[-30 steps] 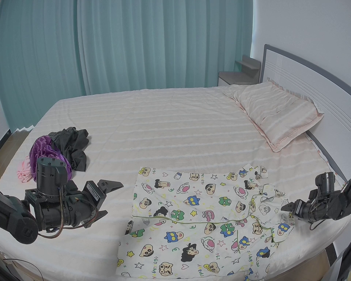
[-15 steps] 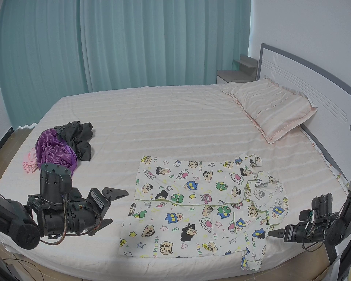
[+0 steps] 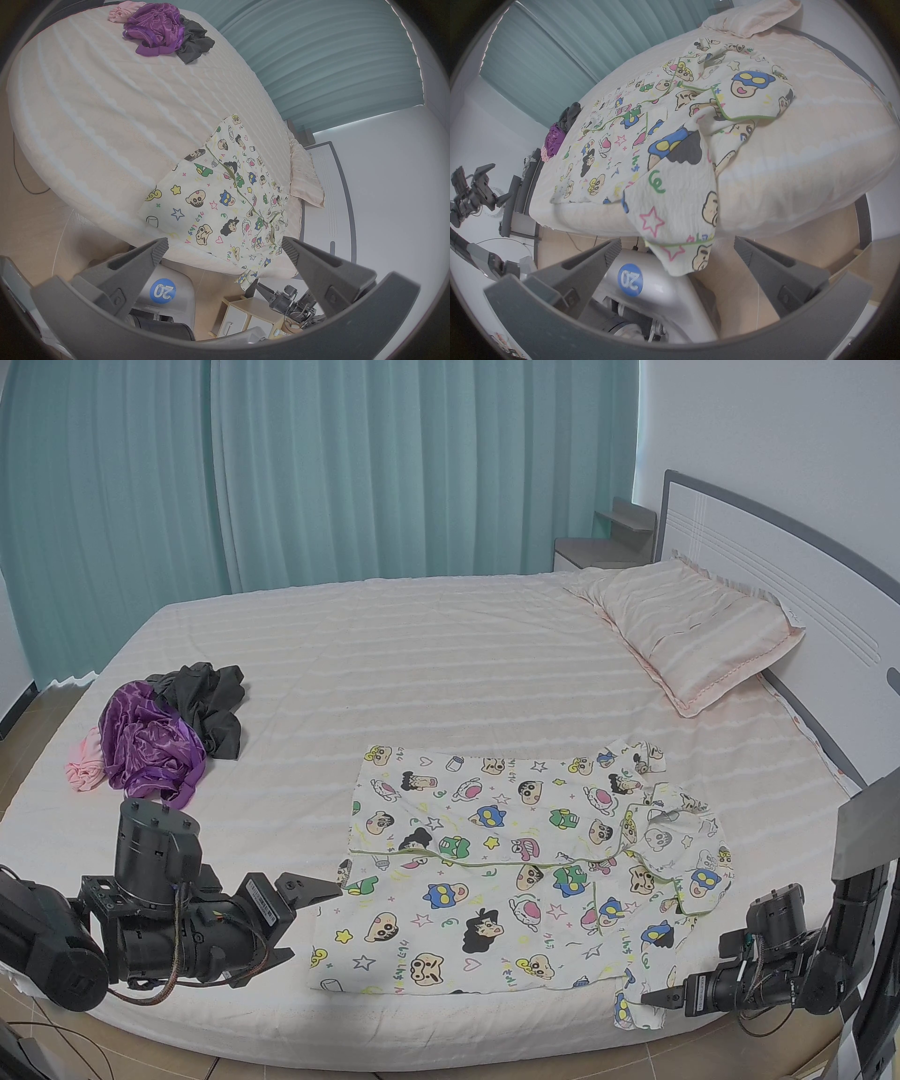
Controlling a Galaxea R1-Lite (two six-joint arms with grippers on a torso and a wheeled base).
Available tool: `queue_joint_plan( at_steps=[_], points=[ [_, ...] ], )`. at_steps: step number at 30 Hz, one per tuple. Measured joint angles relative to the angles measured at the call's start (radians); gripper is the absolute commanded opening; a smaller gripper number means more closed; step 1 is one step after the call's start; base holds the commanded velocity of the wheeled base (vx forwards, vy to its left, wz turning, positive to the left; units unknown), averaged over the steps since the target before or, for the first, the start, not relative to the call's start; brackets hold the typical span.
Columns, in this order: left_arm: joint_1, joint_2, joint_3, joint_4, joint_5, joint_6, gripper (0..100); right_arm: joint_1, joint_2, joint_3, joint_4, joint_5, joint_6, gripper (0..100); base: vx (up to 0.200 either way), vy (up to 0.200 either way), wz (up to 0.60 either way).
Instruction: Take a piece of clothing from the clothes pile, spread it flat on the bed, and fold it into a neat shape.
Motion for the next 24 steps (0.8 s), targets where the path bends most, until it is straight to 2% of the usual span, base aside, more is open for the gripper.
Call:
queue_joint_plan(
  at_steps=[7,12,13,24],
  points=[
    [-0.003,0.001,0.001,0.001,-0.001,0.001,100,0.059,0.172,0.000,-0.227,-0.119,0.018,100,0.000,0.000,0.00],
    [-0.003,0.001,0.001,0.000,-0.001,0.001,100,0.135,0.242,0.000,-0.262,-0.168,0.057,100,0.000,0.000,0.00],
    [-0.003,0.001,0.001,0.000,-0.001,0.002,100,0.143,0.250,0.000,-0.264,-0.176,0.059,0,0.000,0.000,0.00],
    [-0.003,0.001,0.001,-0.002,0.000,0.002,100,0.163,0.253,0.000,-0.252,-0.213,0.075,0,0.000,0.000,0.00]
  ],
)
